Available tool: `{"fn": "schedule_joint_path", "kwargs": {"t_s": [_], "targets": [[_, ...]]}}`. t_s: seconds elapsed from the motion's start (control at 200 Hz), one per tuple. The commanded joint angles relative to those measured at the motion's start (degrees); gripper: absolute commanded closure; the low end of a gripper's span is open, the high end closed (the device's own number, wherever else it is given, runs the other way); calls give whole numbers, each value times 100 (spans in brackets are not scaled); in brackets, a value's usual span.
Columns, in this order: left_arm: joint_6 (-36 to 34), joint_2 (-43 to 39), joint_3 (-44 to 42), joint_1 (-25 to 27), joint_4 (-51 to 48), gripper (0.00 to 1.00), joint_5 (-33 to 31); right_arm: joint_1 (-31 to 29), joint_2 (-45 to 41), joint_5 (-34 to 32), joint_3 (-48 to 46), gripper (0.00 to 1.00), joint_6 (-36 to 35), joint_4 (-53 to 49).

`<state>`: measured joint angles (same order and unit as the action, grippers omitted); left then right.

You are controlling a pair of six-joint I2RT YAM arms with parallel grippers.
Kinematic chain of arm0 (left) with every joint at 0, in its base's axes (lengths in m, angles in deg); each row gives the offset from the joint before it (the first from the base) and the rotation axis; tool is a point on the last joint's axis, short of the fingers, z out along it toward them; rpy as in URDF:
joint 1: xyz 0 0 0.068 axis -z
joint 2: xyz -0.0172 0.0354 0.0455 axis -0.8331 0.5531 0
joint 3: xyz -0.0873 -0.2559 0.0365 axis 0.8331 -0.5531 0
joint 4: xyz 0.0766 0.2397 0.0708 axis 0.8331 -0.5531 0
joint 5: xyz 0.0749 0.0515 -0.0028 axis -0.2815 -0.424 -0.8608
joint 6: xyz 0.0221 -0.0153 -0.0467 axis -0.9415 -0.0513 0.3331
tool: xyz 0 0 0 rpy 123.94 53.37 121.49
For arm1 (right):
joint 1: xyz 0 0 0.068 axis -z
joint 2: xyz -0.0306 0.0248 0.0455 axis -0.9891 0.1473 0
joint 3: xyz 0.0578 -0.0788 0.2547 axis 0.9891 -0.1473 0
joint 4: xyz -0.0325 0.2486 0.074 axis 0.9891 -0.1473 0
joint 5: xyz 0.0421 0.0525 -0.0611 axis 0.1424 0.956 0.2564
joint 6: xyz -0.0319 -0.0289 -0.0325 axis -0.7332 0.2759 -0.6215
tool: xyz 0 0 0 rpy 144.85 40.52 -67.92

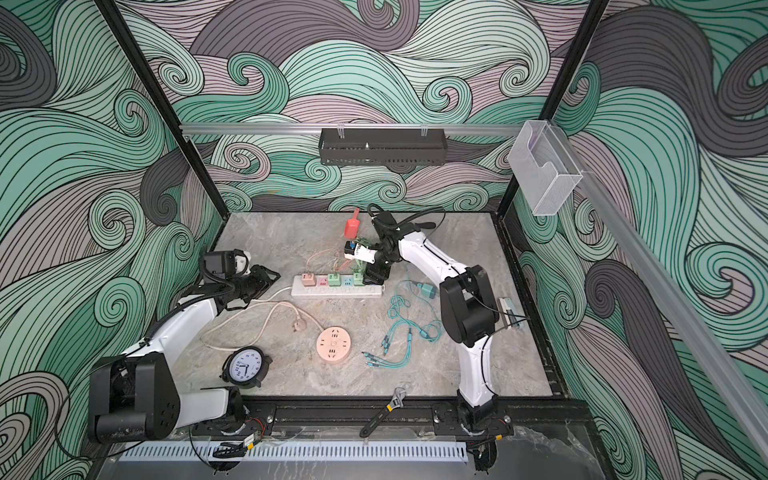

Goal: Insert the plug
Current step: 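Lift the right gripper away and move it over the teal charger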

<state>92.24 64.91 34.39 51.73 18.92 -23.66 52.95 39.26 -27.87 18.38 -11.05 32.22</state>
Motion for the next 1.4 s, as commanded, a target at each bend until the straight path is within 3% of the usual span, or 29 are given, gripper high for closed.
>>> {"fn": "schedule_joint_path", "kwargs": {"t_s": [0.0, 0.15, 0.69, 0.931, 1.241, 1.391], "targets": [[-54, -212, 187, -83, -263, 60, 202, 32, -238, 193, -261, 20, 213, -78], [-87, -423, 214, -119, -372, 58, 283, 33, -571, 187, -643, 19, 537, -20], [-397, -829, 294, -173, -799, 49, 710, 336, -2495, -648, -3191, 21, 2536, 1866], [-483, -957, 288, -173, -837, 45, 970, 653, -2525, -1376, -3428, 29, 3424, 1995], [-674, -1097, 319, -173, -962, 45, 1142, 1030, -2402, -2608, -3637, 32, 3942, 2222], [-696, -1150, 317, -173, -977, 45, 1152, 1208, -2275, -2815, -3606, 32, 4318, 2139]]}}
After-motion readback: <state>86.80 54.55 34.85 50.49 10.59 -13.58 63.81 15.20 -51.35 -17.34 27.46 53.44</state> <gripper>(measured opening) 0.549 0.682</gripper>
